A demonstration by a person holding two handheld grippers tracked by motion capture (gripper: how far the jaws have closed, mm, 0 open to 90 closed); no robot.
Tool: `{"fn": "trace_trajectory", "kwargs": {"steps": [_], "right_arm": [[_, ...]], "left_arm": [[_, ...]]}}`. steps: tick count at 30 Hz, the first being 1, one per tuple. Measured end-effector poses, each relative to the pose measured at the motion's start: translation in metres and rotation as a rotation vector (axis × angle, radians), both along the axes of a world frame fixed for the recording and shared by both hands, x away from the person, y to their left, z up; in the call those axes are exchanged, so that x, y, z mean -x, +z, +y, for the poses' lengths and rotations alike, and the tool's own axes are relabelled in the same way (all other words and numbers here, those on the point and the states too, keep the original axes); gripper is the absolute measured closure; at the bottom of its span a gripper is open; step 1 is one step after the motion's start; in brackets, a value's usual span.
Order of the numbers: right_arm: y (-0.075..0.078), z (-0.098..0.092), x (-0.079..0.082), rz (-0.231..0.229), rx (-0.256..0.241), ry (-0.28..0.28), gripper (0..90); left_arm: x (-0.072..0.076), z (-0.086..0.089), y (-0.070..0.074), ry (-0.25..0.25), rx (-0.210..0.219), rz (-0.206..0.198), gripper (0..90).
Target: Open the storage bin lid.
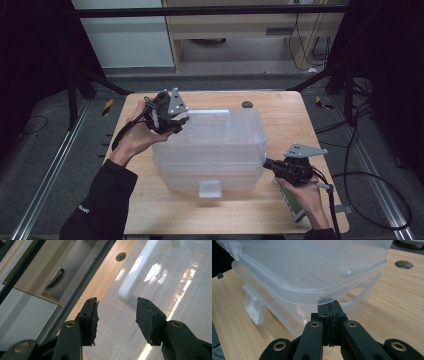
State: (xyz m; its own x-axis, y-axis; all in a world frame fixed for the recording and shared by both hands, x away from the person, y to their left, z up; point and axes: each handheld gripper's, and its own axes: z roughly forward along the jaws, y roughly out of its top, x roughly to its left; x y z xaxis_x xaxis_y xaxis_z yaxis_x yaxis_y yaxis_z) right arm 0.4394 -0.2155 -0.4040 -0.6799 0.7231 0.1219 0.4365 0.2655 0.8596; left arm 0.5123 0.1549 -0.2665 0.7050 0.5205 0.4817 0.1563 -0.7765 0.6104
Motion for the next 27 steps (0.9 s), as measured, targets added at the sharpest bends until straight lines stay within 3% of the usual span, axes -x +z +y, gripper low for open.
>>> {"fn": "trace_trajectory", "kwargs": {"steps": [2,5,14,20,22,23,27], "right_arm": [[0.0,0.0,0.0,0.002,0.0,0.0,89.9],[0.0,0.0,0.0,0.001,0.001,0.001,89.7],[-0.001,0.0,0.0,0.008,0.008,0.002,89.6],[-0.001,0.001,0.0,0.007,0.008,0.001,89.5],[-0.001,0.0,0.0,0.005,0.007,0.001,89.4],[-0.001,0.0,0.0,0.006,0.008,0.002,89.4],[-0.001,0.0,0.0,0.005,0.007,0.001,89.3]], "left_arm": [[0.001,0.005,0.0,0.013,0.015,0.0,53.9],[0.003,0.025,0.0,0.071,0.084,-0.004,56.6],[0.011,0.063,-0.007,0.206,0.229,-0.027,66.6],[0.019,0.085,-0.016,0.274,0.323,-0.049,74.3],[0.021,0.089,-0.017,0.285,0.326,-0.052,76.4],[0.024,0.096,-0.022,0.299,0.36,-0.048,77.1],[0.03,0.108,-0.033,0.34,0.408,-0.049,80.1]]}}
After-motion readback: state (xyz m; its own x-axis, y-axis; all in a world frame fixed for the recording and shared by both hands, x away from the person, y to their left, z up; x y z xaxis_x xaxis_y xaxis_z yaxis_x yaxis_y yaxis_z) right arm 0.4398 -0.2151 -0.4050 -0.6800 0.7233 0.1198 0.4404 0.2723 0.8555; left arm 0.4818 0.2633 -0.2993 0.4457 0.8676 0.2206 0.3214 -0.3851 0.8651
